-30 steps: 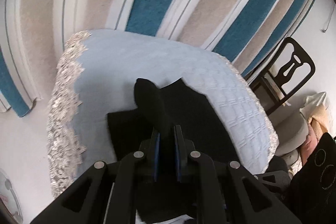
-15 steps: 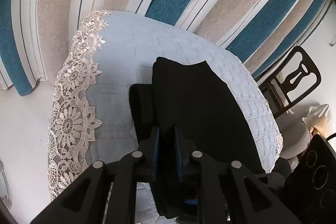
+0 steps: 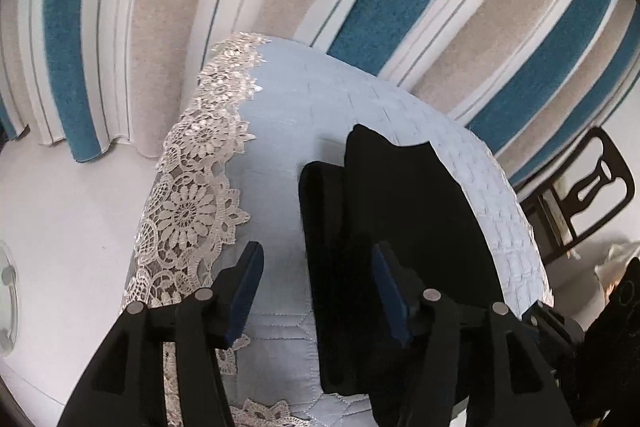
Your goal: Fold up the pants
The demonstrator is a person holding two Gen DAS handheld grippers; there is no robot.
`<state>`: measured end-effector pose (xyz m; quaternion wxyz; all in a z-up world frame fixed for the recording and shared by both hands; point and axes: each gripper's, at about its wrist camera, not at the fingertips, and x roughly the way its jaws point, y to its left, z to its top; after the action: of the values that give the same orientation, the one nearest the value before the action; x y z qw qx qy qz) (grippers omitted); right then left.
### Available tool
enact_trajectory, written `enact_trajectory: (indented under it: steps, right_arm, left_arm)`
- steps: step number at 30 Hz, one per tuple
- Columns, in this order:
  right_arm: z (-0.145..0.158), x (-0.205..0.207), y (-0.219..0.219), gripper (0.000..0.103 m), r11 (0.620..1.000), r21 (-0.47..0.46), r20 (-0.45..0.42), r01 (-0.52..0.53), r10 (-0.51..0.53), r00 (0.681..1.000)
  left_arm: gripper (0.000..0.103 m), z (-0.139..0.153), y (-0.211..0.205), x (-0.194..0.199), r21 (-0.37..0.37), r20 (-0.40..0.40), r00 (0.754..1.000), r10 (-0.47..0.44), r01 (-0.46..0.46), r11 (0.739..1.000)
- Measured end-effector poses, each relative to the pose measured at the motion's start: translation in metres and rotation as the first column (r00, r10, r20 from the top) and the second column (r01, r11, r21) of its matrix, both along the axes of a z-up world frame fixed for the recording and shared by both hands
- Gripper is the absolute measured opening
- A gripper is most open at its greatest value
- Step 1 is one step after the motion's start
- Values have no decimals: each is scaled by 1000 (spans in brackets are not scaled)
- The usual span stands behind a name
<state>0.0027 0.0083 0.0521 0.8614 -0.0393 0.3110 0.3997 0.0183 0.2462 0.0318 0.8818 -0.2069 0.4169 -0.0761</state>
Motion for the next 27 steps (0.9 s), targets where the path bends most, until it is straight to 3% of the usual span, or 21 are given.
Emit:
enact_trajectory:
  steps: [2,6,8,13,20,27]
  right_arm:
    - [-7,2,2,55,999,-46,1,21,-21,1000]
    - [-25,-6,14,59,993,-102,-41,-52,48,998]
    - [-25,-15,18,68,988,-129,3,-81,82,997]
    - [-18,-26,23,69,981,-175,101,-86,104,989]
    - [-40,-30,46,74,942,-334,203,-28,100,974]
    - [-56,-28,69,75,889,-452,329,73,90,940]
  left_arm:
    - [60,-2,0,0,-16,-12,1000,3,-3,1000]
    - [63,-1,-1,-6,-20,1,1000,8,-8,1000]
    - [67,-3,1,-7,-34,-3,1000,12,-12,999]
    - [67,-8,3,-10,-21,-14,1000,12,-13,1000]
    - [74,-7,8,-11,-33,-5,1000,11,-12,999]
    - [78,-15,10,-7,-117,-30,999,-22,18,993]
